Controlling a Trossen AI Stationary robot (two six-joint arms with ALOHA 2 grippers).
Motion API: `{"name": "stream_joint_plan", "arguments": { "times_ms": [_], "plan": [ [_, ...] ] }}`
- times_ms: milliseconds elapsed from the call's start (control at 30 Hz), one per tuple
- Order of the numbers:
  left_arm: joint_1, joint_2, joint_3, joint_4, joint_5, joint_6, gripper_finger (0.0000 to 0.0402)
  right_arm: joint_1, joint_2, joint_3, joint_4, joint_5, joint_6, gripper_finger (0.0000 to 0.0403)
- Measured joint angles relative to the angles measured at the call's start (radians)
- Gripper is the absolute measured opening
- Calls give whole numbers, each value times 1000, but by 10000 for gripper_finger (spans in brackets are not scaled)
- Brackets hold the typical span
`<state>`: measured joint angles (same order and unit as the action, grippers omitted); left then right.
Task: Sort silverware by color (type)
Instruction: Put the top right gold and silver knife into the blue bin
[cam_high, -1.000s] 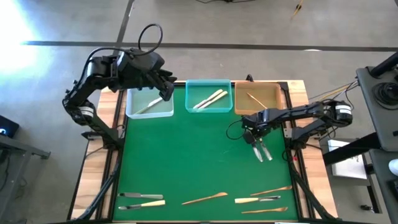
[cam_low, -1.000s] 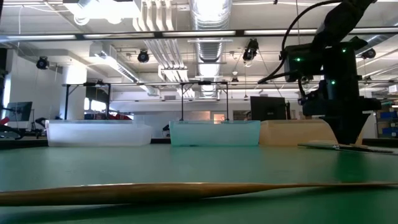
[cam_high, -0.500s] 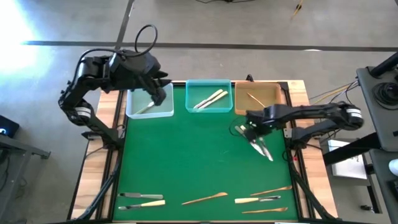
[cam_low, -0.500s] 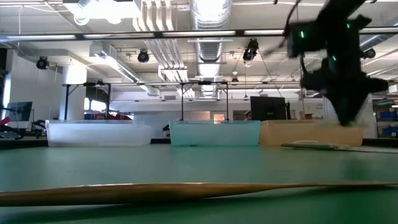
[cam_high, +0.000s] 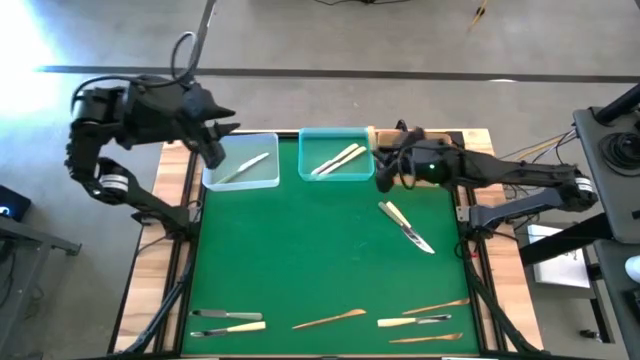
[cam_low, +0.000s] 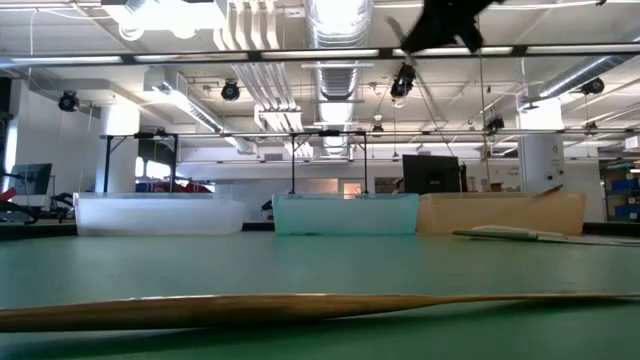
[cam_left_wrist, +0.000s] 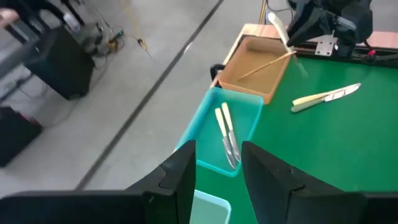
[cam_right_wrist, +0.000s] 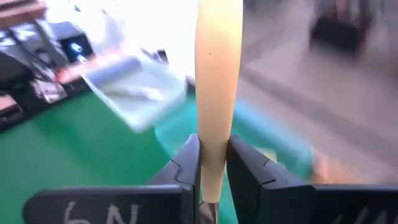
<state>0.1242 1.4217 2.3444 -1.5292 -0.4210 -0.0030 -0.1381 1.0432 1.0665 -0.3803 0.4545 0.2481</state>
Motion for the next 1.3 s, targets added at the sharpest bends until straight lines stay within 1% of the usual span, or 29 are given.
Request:
{"name": "stream_joint_plan", "arguments": {
  "times_ms": [100, 167, 367, 500, 600, 667, 833, 900, 967, 1100, 1200, 1300],
  "plan": [
    [0, -25, 0, 1, 0, 20, 112, 1, 86, 21, 118, -10, -255, 42],
    [0, -41, 0, 1, 0, 21, 112, -9, 159, 44, 165, -13, -352, 42],
    [0, -78, 0, 2, 0, 15, 112, -90, 400, 135, 172, -7, -406, 42],
    [0, -90, 0, 2, 0, -19, 112, -149, 540, 218, 205, -9, -541, 42],
    [0, -96, 0, 2, 0, -53, 112, -190, 620, 282, 149, -20, -605, 42],
    [0, -97, 0, 2, 0, -76, 112, -214, 665, 317, 84, -53, -603, 42],
    [0, -96, 0, 2, 0, -89, 112, -241, 723, 415, -107, -171, -500, 43],
    [0, -93, 0, 2, -21, -88, 112, -242, 739, 446, -147, -172, -481, 59],
    [0, -88, 0, 2, -53, -84, 112, -246, 745, 469, -158, -166, -462, 88],
    [0, -79, 0, 2, -92, -70, 112, -251, 732, 517, -205, -164, -371, 135],
    [0, -79, 0, 2, -93, -63, 112, -256, 715, 547, -303, -164, -275, 152],
    [0, -79, 0, 2, -94, -62, 112, -256, 681, 586, -518, -170, -158, 156]
  ]
}}
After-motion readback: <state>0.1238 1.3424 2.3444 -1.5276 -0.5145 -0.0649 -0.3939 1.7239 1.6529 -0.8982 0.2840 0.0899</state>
